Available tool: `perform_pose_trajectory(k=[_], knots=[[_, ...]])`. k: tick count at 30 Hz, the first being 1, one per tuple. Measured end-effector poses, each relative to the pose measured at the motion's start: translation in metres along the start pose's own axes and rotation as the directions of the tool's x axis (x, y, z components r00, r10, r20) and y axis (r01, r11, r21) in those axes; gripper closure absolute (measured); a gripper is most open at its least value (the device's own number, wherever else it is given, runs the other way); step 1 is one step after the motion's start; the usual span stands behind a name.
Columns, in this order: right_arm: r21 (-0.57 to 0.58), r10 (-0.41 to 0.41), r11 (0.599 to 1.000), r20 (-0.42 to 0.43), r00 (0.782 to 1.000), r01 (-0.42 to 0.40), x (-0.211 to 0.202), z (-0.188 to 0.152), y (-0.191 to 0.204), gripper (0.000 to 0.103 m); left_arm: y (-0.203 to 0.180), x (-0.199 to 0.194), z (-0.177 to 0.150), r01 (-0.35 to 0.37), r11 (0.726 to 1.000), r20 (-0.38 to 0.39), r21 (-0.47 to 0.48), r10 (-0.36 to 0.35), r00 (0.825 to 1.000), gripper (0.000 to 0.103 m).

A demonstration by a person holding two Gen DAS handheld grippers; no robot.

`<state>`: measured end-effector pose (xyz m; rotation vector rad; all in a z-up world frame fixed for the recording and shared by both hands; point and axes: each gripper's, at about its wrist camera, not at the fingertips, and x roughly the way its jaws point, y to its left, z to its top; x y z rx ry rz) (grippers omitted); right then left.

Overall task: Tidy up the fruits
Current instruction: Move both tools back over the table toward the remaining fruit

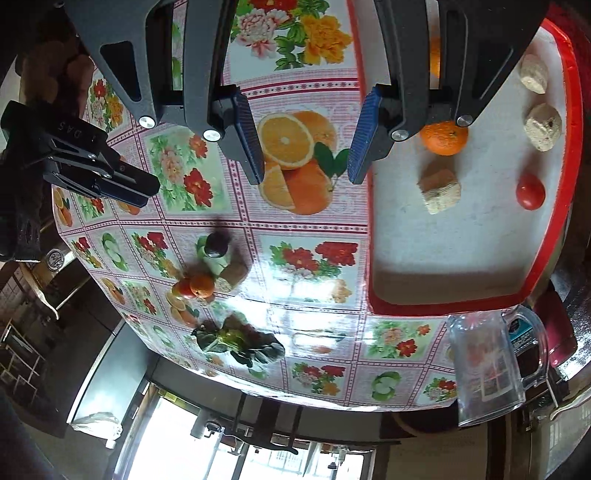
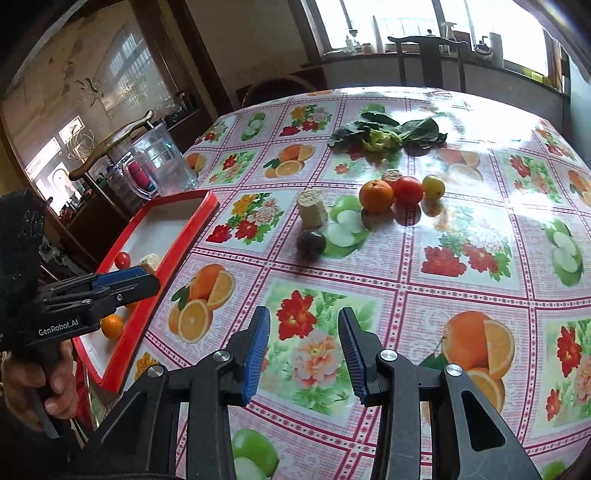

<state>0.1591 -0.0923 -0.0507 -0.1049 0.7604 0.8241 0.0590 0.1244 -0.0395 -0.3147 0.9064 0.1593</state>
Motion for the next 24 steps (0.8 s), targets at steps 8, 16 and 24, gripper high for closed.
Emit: perform_pose_trajectory(k=[8,16,24], knots=[[0.047,-0.040,0.998,0.023,0.999,0.039,0.004,0.013,-0.041,0.062,-0.034,0.022,0.007,0.037,0.998,-0.030,0.053,-0.036,0.999,0.058],[0.086,-0.075,0.994,0.014,0.997,0.073,0.033,0.040,-0.076,0.065,-0.062,0.052,0.019,0.052,0.994,-0.057,0.092,-0.046,0.997,0.058],[0.099,-0.085,0.992,0.007,0.996,0.084,0.064,0.066,-0.095,0.067,-0.081,0.087,0.034,0.054,0.992,-0.071,0.118,-0.046,0.996,0.058]])
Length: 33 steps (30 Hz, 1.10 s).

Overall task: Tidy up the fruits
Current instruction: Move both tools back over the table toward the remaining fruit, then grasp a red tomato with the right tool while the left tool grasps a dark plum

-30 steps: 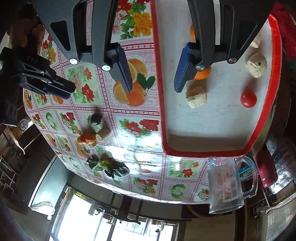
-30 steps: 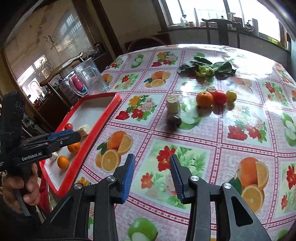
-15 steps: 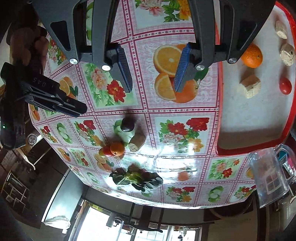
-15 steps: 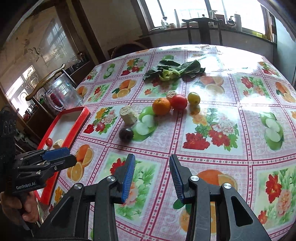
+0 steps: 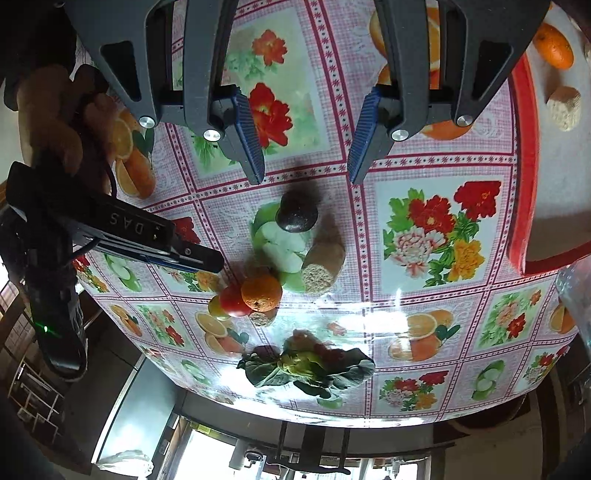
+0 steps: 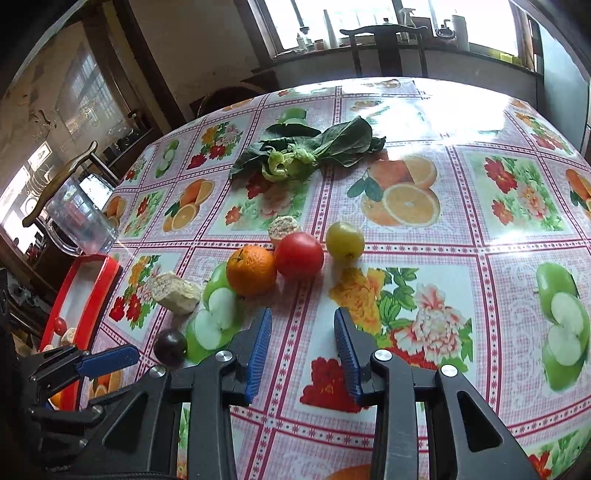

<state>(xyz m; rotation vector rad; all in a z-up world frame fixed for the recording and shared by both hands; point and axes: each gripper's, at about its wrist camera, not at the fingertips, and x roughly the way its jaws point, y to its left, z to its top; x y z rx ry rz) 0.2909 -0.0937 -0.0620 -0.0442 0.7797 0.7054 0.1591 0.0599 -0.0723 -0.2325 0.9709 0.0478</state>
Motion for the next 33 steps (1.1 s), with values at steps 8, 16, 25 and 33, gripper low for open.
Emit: perform_pose_trajectory(k=[8,16,25,33], knots=[[0.000,0.007,1.000,0.027,1.000,-0.007,0.020,0.023,-0.001,0.069,-0.009,0.020,0.013,-0.004,1.000,0.011,0.021,0.004,1.000,0.058],[-0.018,0.002,1.000,0.044,0.999,-0.001,0.013,0.015,0.005,0.072,-0.004,0.020,0.014,0.006,1.000,0.038,0.028,-0.008,0.999,0.077],[-0.020,0.052,0.998,0.043,0.998,-0.051,-0.026,-0.023,0.021,0.072,0.005,-0.001,-0.005,0.039,0.999,0.047,-0.010,-0.038,0.998,0.079],[-0.061,0.102,0.993,0.039,0.994,-0.100,-0.048,-0.046,0.054,0.072,0.020,-0.027,-0.025,0.034,0.998,0.071,-0.047,-0.030,0.997,0.079]])
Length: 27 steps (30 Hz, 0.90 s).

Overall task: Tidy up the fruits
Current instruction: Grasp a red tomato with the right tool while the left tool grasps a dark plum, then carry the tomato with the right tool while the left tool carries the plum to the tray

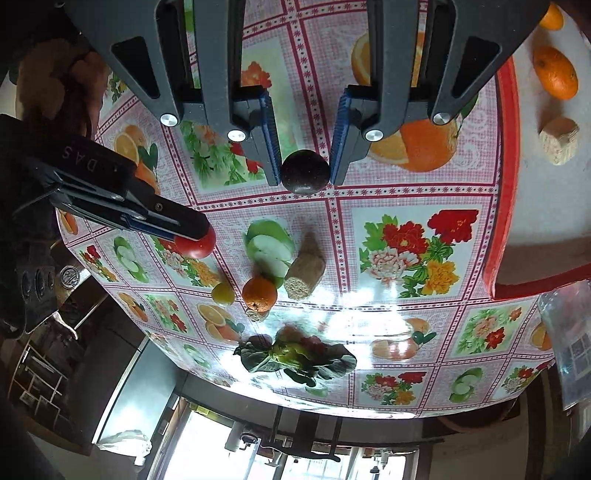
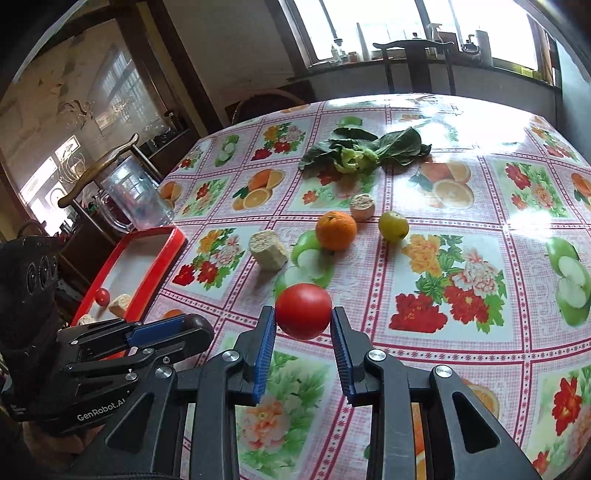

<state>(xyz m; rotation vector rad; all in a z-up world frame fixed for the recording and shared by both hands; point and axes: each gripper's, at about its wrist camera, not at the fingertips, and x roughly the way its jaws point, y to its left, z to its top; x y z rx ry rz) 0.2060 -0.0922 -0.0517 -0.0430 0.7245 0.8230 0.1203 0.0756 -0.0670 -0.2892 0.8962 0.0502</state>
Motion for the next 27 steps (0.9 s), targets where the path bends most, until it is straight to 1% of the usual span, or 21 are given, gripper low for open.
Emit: perform_pose_trajectory(k=[13,27], knots=[[-0.069,0.055,0.996,-0.020,0.998,-0.057,0.000,-0.012,0.062,0.072,0.035,-0.050,-0.016,-0.038,0.998,0.065,-0.051,0.042,0.997,0.079],[-0.133,0.094,0.986,-0.043,0.995,-0.099,0.009,-0.013,0.118,0.072,0.071,-0.078,-0.026,-0.059,0.993,0.099,-0.102,0.069,0.993,0.079]])
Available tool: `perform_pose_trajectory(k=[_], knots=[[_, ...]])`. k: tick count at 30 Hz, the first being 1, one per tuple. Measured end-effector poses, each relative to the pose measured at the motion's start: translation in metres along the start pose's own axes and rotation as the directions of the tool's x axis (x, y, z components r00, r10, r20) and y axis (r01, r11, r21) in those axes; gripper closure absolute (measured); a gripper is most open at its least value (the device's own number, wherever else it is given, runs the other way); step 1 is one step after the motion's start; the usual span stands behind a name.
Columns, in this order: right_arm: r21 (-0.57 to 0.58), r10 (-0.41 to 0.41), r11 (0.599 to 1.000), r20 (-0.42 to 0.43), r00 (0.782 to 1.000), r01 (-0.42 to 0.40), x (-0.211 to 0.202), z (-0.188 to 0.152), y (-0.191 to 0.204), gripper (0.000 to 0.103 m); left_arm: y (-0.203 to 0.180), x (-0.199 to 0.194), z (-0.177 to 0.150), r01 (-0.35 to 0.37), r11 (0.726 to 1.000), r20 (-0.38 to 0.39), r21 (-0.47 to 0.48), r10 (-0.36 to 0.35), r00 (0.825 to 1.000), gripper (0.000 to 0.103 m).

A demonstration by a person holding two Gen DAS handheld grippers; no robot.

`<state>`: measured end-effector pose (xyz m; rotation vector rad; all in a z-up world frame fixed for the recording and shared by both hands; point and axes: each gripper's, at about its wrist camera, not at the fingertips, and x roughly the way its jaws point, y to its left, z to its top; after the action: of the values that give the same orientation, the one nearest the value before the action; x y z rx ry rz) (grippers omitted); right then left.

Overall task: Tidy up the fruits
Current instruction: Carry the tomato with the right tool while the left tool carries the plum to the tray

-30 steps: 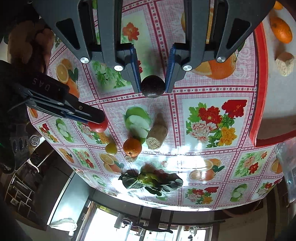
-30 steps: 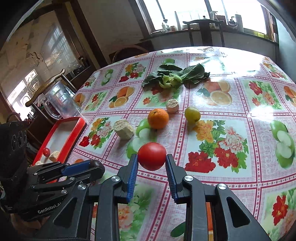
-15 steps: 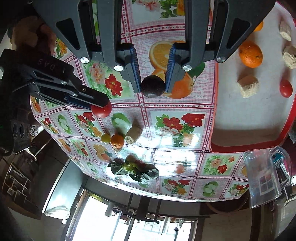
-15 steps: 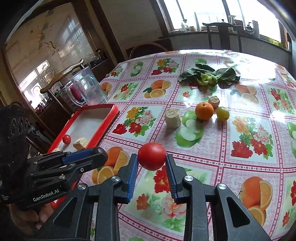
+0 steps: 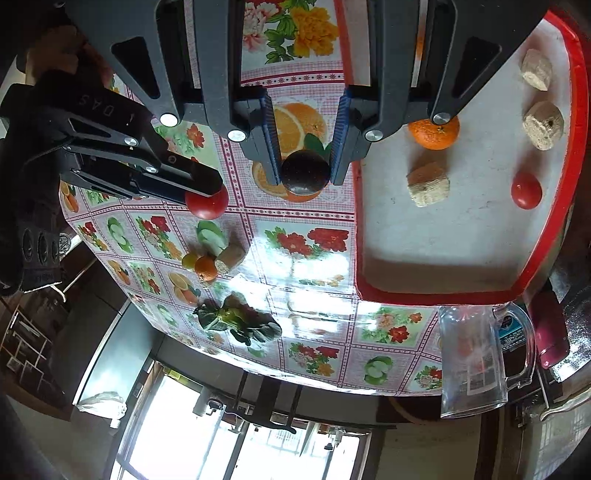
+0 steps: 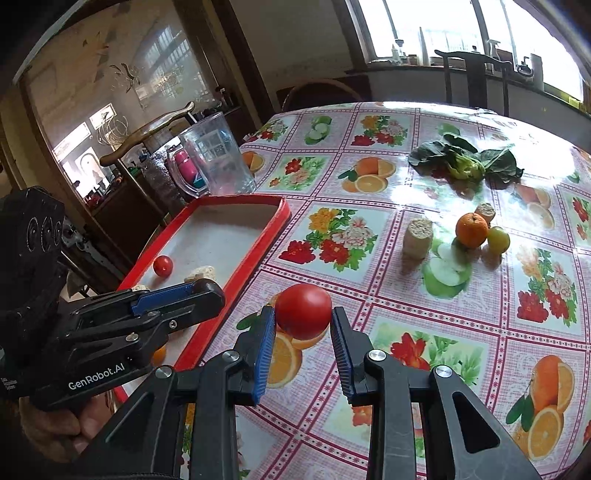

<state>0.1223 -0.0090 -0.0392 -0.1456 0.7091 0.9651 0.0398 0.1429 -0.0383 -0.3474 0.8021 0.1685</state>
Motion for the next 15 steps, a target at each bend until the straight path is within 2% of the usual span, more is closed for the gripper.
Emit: perform_pose_trajectory(k=[15], knots=[[-0.059,0.040,0.997,-0.021,0.999,-0.041,0.023,0.013,0.043,0.072,0.044,-0.014,0.005,-0.047,0.997,0.021,-0.054,0.048,0.999,0.079]])
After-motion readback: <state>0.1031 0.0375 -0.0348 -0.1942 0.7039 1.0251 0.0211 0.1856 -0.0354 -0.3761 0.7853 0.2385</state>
